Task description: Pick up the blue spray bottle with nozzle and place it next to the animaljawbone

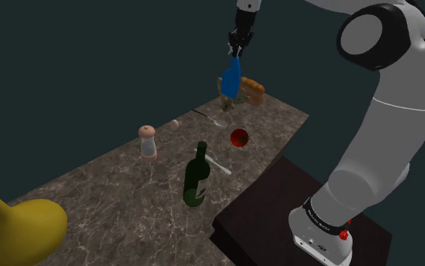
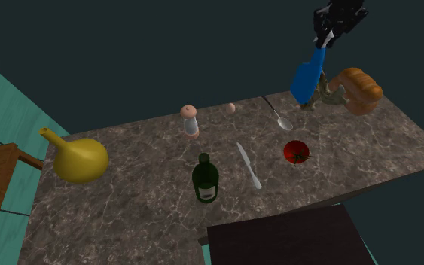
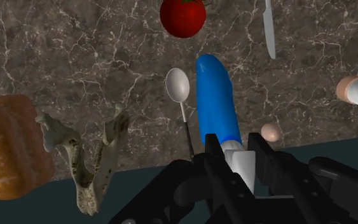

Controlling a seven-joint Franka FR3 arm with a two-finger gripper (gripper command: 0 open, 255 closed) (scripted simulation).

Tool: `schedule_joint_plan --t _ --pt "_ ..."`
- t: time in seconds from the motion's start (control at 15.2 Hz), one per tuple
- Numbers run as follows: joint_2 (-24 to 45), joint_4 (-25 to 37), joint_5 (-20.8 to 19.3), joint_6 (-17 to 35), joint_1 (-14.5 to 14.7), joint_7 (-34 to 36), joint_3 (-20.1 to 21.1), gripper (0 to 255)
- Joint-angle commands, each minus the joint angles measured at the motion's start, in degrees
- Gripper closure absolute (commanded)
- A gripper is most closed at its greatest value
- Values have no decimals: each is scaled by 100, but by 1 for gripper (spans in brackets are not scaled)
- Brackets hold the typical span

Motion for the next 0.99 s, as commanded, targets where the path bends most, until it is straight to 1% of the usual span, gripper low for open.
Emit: schedule_joint_plan --t 0.0,0.2,0.33,0.46,0.53,0.92 --pt "269 372 27 -101 -152 -228 -76 255" --pt "753 1021 81 -269 -392 -542 -168 255" --pt "1138 1568 122 -433 -560 -741 -218 255" --pt "1604 2264 168 -664 -740 -927 -256 255" --pt "1953 2809 199 -861 -856 -1032 -272 255" --pt "1665 1857 180 -198 -821 -1040 -273 255"
